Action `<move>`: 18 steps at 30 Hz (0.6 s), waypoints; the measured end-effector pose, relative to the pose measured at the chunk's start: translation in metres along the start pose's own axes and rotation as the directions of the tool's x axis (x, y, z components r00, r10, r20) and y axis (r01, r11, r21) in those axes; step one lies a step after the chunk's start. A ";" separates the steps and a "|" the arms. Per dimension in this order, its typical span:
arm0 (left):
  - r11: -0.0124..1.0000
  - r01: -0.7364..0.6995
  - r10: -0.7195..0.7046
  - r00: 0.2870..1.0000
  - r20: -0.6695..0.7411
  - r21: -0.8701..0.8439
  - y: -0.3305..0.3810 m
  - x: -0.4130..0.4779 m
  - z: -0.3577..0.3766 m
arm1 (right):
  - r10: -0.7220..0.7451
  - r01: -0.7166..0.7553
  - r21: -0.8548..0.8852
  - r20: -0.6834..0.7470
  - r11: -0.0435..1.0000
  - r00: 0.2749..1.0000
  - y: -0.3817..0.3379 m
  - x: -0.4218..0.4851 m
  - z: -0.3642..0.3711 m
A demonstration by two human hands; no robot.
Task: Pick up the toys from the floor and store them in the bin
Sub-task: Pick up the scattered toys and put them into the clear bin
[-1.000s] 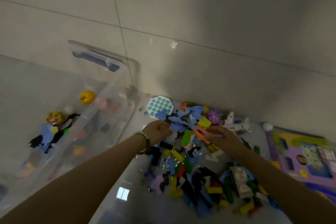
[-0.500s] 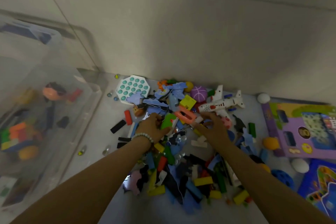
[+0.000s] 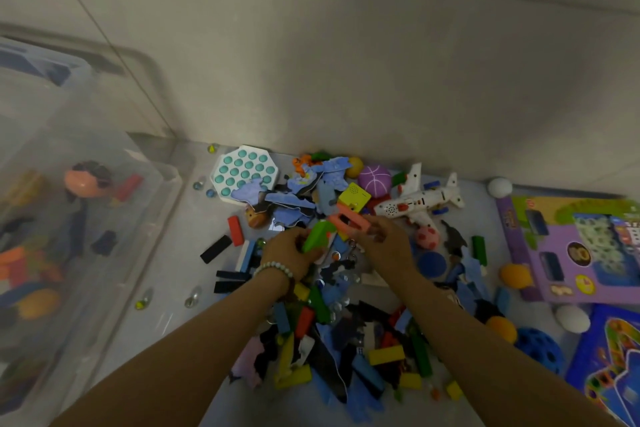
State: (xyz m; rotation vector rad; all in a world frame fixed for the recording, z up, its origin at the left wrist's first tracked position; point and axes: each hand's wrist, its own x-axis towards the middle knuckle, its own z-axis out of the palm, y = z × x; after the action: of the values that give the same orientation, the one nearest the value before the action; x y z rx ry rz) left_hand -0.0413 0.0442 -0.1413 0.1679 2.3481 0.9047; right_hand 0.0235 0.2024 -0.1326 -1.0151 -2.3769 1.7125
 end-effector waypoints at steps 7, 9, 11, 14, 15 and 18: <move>0.764 0.088 -0.092 0.995 0.027 -0.639 0.021 -0.019 -0.027 | 0.117 -0.113 0.277 0.002 0.954 0.993 -0.014 -0.014 -0.017; 0.667 0.120 -0.086 0.993 0.084 -0.735 0.031 -0.028 -0.041 | 0.168 -0.179 0.351 0.060 0.919 0.984 -0.030 -0.021 -0.025; 0.605 0.127 -0.072 0.992 0.104 -0.786 0.041 -0.037 -0.060 | 0.168 -0.207 0.390 0.132 0.897 0.977 -0.056 -0.030 -0.033; 0.550 0.112 -0.057 0.994 0.097 -0.828 0.056 -0.052 -0.096 | 0.090 -0.184 0.415 0.236 0.891 0.968 -0.106 -0.043 -0.036; 0.563 0.080 -0.043 0.997 0.068 -0.823 0.060 -0.059 -0.115 | 0.055 -0.163 0.414 0.260 0.896 0.964 -0.127 -0.048 -0.035; 0.588 -0.036 0.031 0.999 -0.022 -0.808 0.068 -0.084 -0.181 | -0.047 -0.092 0.406 0.321 0.909 0.946 -0.193 -0.067 -0.018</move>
State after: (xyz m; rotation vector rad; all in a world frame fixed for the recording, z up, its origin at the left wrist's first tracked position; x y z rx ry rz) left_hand -0.0861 -0.0334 0.0496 -0.1761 1.6933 1.8990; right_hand -0.0090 0.1482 0.0622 -0.7405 -2.0042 2.4189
